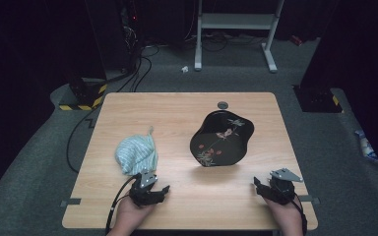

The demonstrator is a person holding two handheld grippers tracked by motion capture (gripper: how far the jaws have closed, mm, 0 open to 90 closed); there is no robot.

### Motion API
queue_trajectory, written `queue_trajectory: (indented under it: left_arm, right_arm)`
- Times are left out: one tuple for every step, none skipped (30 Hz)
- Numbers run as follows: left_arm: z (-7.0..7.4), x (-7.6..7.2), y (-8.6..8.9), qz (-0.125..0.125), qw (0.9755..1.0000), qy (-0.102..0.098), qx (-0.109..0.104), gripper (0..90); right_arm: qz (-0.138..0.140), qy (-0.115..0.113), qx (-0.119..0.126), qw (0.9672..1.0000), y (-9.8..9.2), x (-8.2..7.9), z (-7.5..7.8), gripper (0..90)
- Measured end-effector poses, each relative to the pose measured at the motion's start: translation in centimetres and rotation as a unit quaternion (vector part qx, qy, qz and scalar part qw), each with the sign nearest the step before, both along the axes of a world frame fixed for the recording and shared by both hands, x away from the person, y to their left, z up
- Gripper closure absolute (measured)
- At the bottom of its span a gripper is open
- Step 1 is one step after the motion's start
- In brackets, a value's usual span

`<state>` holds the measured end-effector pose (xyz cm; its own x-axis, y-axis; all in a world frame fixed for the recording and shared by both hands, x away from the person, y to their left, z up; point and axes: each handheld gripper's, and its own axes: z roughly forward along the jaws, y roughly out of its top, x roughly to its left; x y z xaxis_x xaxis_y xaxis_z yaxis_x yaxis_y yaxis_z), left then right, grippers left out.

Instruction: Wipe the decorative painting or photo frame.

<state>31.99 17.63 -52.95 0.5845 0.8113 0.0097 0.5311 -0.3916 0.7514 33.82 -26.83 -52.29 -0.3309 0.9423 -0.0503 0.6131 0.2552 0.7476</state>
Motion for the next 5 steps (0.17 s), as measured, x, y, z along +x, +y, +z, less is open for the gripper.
queue_trajectory:
  left_arm:
    - [-0.02, 0.00, -0.05, 0.001, 1.0000, 0.002, -0.001, 28.7]
    - [-0.03, 0.02, -0.07, 0.001, 1.0000, 0.003, 0.001, 25.5]
    - [-0.02, 0.03, -0.07, 0.000, 1.0000, 0.005, 0.004, 22.9]
    - [-0.05, 0.08, -0.11, 0.004, 1.0000, 0.007, 0.005, 20.9]
    - [-0.07, 0.16, -0.14, 0.010, 0.9999, 0.010, 0.006, 16.7]
  right_arm:
    - [-0.001, 0.018, -0.008, 0.9998, -0.26, -0.07, -0.16, 20.7]
    - [-0.011, 0.025, 0.004, 0.9996, -0.48, -0.14, -0.18, 17.2]
    - [-0.016, 0.032, 0.007, 0.9993, -0.63, -0.10, -0.22, 13.6]
    - [-0.017, 0.035, 0.005, 0.9993, -0.67, -0.06, -0.24, 13.1]
    - [-0.019, 0.034, 0.004, 0.9992, -0.68, -0.09, -0.24, 13.0]
